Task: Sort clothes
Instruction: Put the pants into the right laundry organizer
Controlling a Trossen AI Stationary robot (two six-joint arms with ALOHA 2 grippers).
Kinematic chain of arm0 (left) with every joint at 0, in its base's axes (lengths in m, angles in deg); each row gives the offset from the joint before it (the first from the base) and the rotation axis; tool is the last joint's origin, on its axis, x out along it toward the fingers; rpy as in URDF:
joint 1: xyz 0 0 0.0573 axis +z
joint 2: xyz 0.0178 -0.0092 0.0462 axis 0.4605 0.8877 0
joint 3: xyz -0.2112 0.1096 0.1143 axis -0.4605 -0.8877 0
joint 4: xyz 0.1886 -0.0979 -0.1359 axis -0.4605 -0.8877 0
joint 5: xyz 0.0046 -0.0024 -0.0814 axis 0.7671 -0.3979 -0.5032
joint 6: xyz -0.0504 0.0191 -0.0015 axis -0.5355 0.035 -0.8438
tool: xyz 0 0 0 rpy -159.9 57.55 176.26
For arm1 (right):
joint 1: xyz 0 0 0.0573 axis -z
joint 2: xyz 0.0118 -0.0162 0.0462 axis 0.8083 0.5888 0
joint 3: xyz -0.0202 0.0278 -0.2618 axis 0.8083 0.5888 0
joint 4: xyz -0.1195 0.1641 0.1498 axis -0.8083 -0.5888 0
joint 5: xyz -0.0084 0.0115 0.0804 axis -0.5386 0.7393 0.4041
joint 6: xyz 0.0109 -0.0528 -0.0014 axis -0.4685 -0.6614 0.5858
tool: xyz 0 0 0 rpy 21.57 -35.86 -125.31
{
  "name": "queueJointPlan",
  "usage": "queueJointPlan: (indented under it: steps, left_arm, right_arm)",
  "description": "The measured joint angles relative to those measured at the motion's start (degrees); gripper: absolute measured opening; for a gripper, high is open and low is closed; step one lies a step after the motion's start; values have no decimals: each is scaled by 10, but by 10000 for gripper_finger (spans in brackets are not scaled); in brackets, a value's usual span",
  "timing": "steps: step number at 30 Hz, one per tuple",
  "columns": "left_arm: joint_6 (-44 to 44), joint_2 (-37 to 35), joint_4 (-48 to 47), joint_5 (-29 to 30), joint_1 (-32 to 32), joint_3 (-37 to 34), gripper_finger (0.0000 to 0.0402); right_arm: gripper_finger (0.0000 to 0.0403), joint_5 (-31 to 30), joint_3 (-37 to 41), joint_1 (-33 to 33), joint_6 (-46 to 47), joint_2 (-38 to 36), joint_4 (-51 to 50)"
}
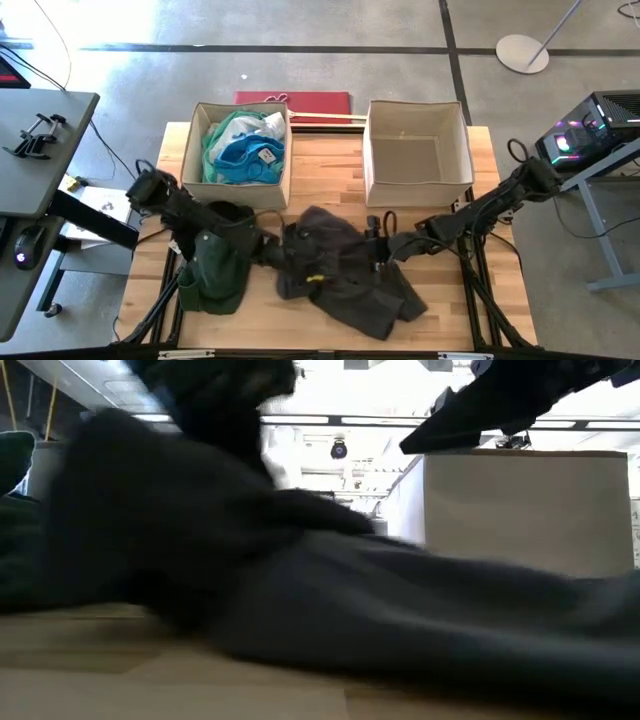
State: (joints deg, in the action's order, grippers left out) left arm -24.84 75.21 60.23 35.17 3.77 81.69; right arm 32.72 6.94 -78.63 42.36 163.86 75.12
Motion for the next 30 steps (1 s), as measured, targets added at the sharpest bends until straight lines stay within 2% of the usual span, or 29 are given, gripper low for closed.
queueJointPlan:
  steps: [4,7,11,15,18,23,27,30]
  left_arm:
    - [103,-10,153,9,16,1,23]
    - [167,-27,196,3,16,4,13]
    - [181,-70,153,7,5,15,8]
    - [143,-113,71,45,-17,16,7]
    - [104,-124,36,65,-34,15,7]
    - [73,-115,45,95,-61,15,7]
    - [60,-106,43,118,-76,5,7]
    - [43,-106,41,128,-82,-3,7]
  right_arm:
    - [201,3,-29,-8,2,-1,-65]
    - [201,5,-44,-10,13,-1,-89]
    - [203,14,-56,8,18,7,-81]
    - [227,72,-78,39,21,35,-91]
    - [262,97,-129,63,35,75,-146]
    - [310,106,-227,89,31,182,-259]
    - [299,111,-270,104,14,270,-311]
    - [255,141,-270,118,10,314,-310]
